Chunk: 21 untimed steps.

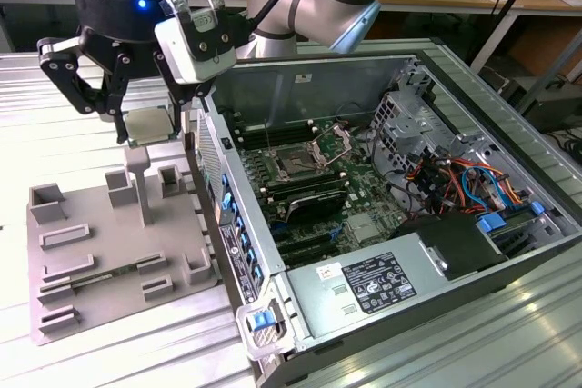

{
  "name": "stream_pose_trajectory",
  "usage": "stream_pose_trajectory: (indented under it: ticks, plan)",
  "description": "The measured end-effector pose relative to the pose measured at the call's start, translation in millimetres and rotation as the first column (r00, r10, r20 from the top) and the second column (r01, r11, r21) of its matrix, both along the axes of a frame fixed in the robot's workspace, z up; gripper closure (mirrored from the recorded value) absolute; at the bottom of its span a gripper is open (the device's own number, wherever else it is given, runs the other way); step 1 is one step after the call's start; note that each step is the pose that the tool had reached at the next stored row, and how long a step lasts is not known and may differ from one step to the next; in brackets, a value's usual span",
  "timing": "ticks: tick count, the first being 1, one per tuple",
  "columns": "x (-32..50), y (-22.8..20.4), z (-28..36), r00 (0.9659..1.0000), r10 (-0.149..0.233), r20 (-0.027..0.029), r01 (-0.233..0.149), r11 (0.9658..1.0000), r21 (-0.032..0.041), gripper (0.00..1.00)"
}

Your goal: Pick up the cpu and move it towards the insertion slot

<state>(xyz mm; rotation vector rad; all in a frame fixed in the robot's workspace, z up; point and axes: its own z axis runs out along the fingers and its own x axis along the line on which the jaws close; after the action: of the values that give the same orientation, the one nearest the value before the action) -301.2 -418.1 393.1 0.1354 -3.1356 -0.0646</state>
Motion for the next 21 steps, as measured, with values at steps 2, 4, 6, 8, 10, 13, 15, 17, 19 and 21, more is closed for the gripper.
stream_pose_trajectory:
  ticks: [2, 4, 6, 8, 10, 13, 15, 17, 19, 21]
  plan:
    - [1.7, 0.0, 0.0, 1.0, 0.0, 0.0, 0.0, 1.0, 0.0, 0.45]
    - [3.7, 0.0, 0.0, 1.0, 0.0, 0.0, 0.0, 1.0, 0.0, 0.45]
    - [6.0, 0.0, 0.0, 1.0, 0.0, 0.0, 0.0, 1.0, 0.0, 0.45]
    - [8.5, 0.0, -0.1, 1.0, 0.0, 0.0001, 0.0, 1.0, 0.0, 0.45]
    - [10.5, 0.0, -0.1, 1.0, 0.0, 0.0, 0.0, 1.0, 0.0, 0.45]
    - [12.8, 0.0, -0.1, 1.0, 0.0, 0.0, 0.0, 1.0, 0.0, 0.45]
    - [14.2, 0.0, -0.1, 1.0, 0.0, 0.0, 0.0, 1.0, 0.0, 0.45]
    - [15.5, 0.0, -0.1, 1.0, 0.0, 0.0, 0.0, 1.0, 0.0, 0.45]
    - [17.4, 0.0, -0.1, 1.0, 0.0, 0.0, 0.0, 1.0, 0.0, 0.45]
    - [18.6, 0.0, -0.1, 1.0, 0.0, 0.0, 0.0, 1.0, 0.0, 0.45]
